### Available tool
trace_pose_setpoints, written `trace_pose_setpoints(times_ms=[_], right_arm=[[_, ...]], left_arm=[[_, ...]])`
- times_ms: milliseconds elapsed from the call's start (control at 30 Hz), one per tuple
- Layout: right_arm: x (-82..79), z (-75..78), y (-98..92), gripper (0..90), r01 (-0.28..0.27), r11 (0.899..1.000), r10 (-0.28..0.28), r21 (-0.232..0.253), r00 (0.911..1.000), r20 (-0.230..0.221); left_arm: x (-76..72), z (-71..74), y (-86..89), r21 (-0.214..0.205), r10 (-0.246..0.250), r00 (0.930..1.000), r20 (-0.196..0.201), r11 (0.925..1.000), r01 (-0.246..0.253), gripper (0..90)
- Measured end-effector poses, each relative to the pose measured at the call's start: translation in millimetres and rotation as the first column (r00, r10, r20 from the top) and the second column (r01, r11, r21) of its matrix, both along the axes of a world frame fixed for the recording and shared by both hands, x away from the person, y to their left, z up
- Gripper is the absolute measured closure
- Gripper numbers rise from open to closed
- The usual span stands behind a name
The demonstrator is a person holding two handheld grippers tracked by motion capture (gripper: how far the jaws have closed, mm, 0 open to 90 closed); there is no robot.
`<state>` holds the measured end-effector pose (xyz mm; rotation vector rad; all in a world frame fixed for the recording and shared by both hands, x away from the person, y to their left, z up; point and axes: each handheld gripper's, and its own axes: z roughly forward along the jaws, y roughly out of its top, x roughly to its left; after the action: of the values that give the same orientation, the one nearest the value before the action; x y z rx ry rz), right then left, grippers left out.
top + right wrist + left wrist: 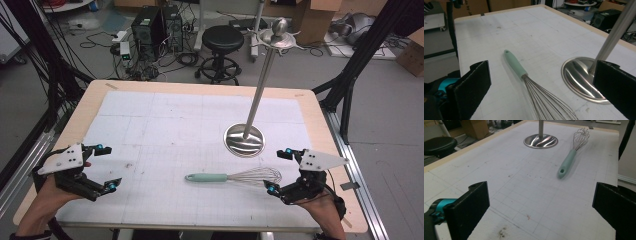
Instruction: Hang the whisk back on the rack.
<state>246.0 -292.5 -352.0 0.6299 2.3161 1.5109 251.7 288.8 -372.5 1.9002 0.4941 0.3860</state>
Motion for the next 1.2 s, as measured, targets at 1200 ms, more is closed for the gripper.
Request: trace_pose_setpoints(times_ms=[1200], right_arm=[[62.7, 0.8, 102.2, 0.6, -0.282, 0.893, 0.232, -0.35, 0.9564, -0.177]], left_arm=[[-0.5, 3.0, 11.1, -0.037, 0.019, 0.9998, 0.012, 0.9992, -0.018, 1.7]])
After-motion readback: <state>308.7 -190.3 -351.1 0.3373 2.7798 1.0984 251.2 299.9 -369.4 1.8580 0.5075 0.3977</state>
